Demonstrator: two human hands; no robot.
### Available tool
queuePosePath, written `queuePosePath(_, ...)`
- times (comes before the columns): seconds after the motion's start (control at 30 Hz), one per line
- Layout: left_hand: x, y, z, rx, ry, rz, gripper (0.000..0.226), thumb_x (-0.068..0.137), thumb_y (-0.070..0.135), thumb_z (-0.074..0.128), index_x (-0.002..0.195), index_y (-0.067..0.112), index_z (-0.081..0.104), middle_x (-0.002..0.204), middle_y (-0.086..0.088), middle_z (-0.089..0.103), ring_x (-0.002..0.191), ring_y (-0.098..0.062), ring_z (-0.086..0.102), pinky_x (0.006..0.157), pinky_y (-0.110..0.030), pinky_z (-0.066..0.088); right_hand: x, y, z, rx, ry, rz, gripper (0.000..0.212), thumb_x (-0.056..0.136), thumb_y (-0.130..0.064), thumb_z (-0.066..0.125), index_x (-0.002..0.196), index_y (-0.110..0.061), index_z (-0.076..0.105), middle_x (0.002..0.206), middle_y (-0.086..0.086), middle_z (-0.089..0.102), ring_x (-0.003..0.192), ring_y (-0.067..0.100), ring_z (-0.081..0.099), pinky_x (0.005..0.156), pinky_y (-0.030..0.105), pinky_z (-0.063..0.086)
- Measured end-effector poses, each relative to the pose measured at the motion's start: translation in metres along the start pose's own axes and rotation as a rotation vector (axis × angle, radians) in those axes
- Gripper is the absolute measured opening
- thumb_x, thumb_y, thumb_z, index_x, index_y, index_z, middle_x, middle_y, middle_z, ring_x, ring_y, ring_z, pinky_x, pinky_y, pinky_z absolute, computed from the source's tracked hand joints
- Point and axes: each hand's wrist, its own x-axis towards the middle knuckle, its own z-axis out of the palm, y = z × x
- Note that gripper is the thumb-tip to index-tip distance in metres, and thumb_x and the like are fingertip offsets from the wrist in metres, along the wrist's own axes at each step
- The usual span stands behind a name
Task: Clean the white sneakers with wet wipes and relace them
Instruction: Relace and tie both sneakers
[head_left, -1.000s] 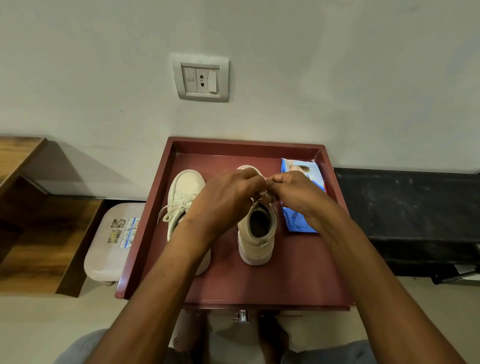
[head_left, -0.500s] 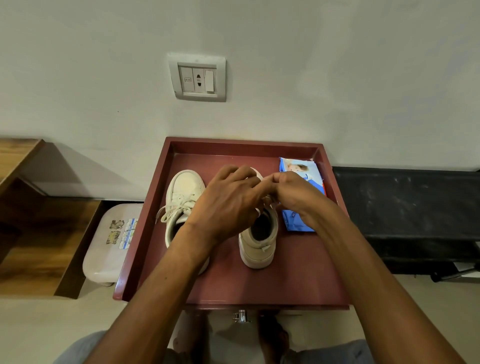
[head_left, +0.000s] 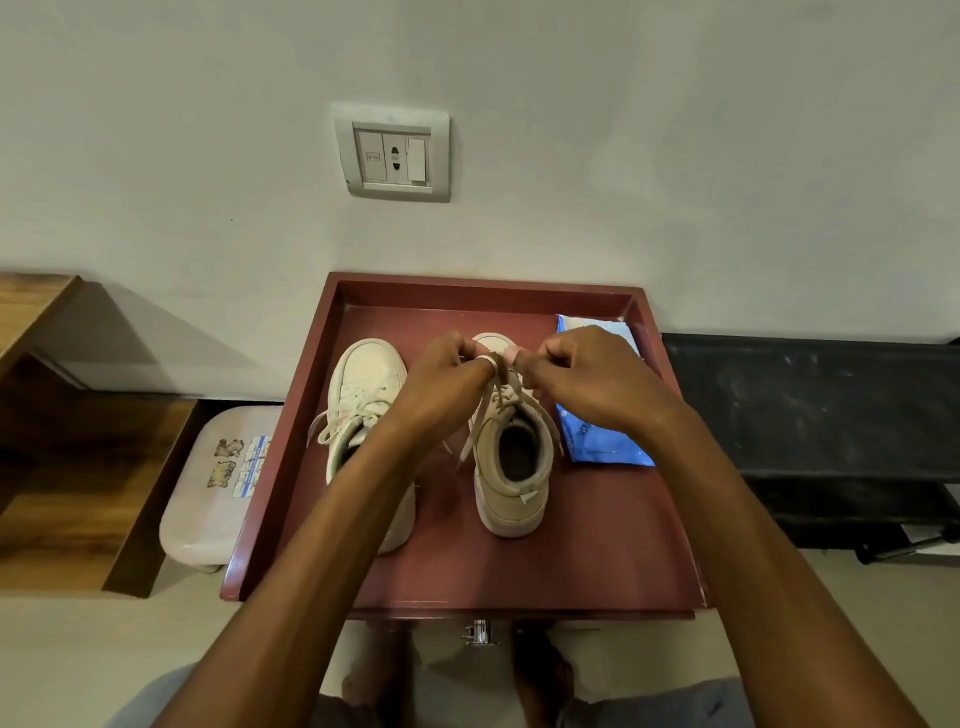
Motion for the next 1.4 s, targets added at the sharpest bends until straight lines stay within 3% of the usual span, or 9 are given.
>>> queuePosePath(0.1,0.0,0.001,0.0,-0.078,0.003,-0.056,0.014,0.094,0.007,0.059,0.089,0.0,0.07,0.093,-0.016,0.072,0.084,-0.016,0.059,0.069,-0.023,0.046,-0.003,-0.003,0.002,-0.038,-0.032,-0.044,0.054,0.091,-0.056,0.055,0.053,-0.018,0.053,0.048,-0.007,0.048,0.046,0.008,0.043,0.055,0.034,0.041)
queuePosePath(0.27,0.002,-0.001,-0.001,-0.206,0.048,-0.12,0.024,0.094,0.006,0.064,0.07,0.008,0.068,0.08,-0.009,0.073,0.073,-0.006,0.064,0.062,-0.012,0.049,-0.005,-0.006,0.004,-0.063,-0.069,-0.079,0.03,0.085,-0.05,0.068,0.077,-0.022,0.074,0.069,-0.006,0.07,0.065,0.008,0.064,0.07,0.036,0.055)
queuePosePath(0.43,0.003,-0.001,0.001,-0.235,0.056,-0.147,0.011,0.094,0.012,0.067,0.085,0.005,0.069,0.093,-0.013,0.076,0.086,-0.01,0.068,0.067,-0.016,0.044,-0.002,-0.007,0.007,-0.127,0.008,-0.082,0.018,0.085,-0.038,0.07,0.078,-0.021,0.073,0.074,-0.008,0.07,0.072,0.007,0.065,0.076,0.04,0.055)
queuePosePath(0.63,0.004,-0.002,0.001,-0.219,0.071,-0.152,0.016,0.093,0.014,0.069,0.098,-0.001,0.069,0.091,-0.013,0.076,0.073,-0.004,0.067,0.054,-0.003,0.045,-0.002,-0.008,0.016,-0.28,0.079,-0.075,0.024,0.085,-0.045,0.063,0.073,-0.025,0.067,0.069,-0.009,0.066,0.074,0.014,0.062,0.083,0.049,0.051)
queuePosePath(0.77,0.002,0.001,0.0,-0.221,0.046,-0.162,0.018,0.096,0.012,0.065,0.101,-0.004,0.071,0.097,-0.014,0.077,0.077,-0.003,0.067,0.058,-0.006,0.046,-0.002,-0.006,0.011,-0.36,0.109,-0.078,0.023,0.087,-0.047,0.061,0.079,-0.026,0.065,0.073,-0.011,0.064,0.078,0.011,0.06,0.088,0.049,0.048)
queuePosePath(0.93,0.003,0.001,0.002,-0.234,0.004,-0.162,0.028,0.097,0.012,0.063,0.069,0.014,0.069,0.081,-0.004,0.076,0.088,-0.013,0.069,0.084,-0.024,0.05,-0.002,-0.004,0.012,-0.377,0.144,-0.104,0.011,0.089,-0.039,0.057,0.088,-0.029,0.058,0.084,-0.01,0.064,0.084,0.014,0.06,0.09,0.048,0.046)
queuePosePath(1.03,0.003,0.002,0.001,-0.249,-0.009,-0.156,0.027,0.097,0.012,0.063,0.071,0.011,0.067,0.079,-0.004,0.075,0.081,-0.008,0.067,0.079,-0.021,0.05,-0.002,-0.005,0.013,-0.239,0.108,-0.124,0.008,0.089,-0.027,0.059,0.095,-0.023,0.059,0.086,-0.005,0.066,0.081,0.015,0.06,0.079,0.043,0.052)
queuePosePath(1.17,0.003,0.001,0.001,-0.245,0.004,-0.161,0.016,0.096,0.01,0.062,0.082,0.006,0.069,0.067,0.003,0.064,0.054,0.006,0.057,0.066,-0.015,0.046,-0.003,-0.008,0.011,-0.118,0.091,-0.145,0.017,0.088,-0.024,0.067,0.104,-0.02,0.064,0.09,-0.006,0.068,0.086,0.012,0.062,0.08,0.035,0.052)
queuePosePath(1.4,0.001,0.002,0.002,-0.194,0.021,-0.178,0.026,0.097,0.015,0.063,0.072,0.008,0.067,0.083,-0.006,0.076,0.073,-0.006,0.067,0.07,-0.022,0.043,0.0,-0.004,0.007,-0.137,0.145,-0.123,0.002,0.085,-0.019,0.069,0.084,-0.02,0.071,0.079,-0.008,0.069,0.076,0.007,0.062,0.074,0.032,0.054)
